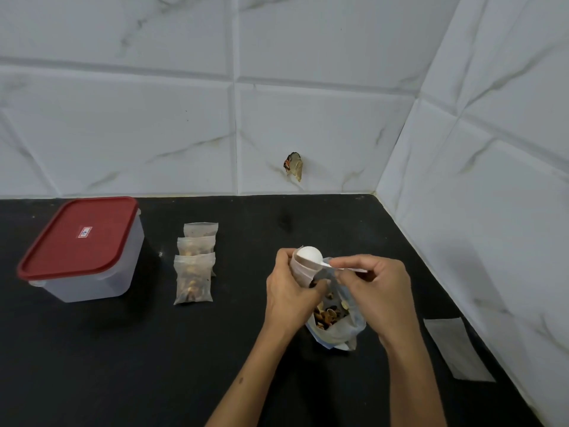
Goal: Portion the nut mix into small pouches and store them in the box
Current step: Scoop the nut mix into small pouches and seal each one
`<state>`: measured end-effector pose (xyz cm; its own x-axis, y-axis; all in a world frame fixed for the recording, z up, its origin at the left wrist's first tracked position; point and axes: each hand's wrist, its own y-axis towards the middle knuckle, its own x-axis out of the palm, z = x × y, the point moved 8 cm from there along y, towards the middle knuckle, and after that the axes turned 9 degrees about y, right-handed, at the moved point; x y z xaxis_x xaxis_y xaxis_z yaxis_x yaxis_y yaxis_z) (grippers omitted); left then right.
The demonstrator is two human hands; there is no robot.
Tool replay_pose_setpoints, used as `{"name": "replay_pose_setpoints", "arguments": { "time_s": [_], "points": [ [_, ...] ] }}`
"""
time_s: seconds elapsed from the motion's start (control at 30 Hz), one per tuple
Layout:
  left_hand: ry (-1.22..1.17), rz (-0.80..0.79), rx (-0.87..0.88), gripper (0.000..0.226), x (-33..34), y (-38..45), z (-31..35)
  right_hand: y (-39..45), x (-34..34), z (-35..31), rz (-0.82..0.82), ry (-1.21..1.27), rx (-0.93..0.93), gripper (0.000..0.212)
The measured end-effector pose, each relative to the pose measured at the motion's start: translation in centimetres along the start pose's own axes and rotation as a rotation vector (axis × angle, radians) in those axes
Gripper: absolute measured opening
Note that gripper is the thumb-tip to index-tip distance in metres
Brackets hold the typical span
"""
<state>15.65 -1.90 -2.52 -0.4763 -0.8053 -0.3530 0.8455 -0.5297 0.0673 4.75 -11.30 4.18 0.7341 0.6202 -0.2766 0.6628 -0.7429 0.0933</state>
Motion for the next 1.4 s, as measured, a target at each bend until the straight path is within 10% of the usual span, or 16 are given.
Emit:
{"name": "replay_pose_setpoints", "arguments": {
  "time_s": [0.33, 0.73, 1.4],
  "points": [
    [0.043, 0.014, -0.088, 0.049, 0.0, 0.2, -1.1, 0.2, -1.9, 2.2, 0.23, 0.402, 0.165, 0.025],
    [-0.169, -0.05, -0.557, 0.062, 2.5, -1.8, -8.1, -0.3, 0.7, 8.5, 0.091, -0.545, 0.226, 0.027],
    [-0.525, -0.153, -0.599, 0.039, 4.4, -3.5, -8.1, 0.1, 0.0, 11.0, 0.071, -0.571, 0.33, 0.013]
  ]
}}
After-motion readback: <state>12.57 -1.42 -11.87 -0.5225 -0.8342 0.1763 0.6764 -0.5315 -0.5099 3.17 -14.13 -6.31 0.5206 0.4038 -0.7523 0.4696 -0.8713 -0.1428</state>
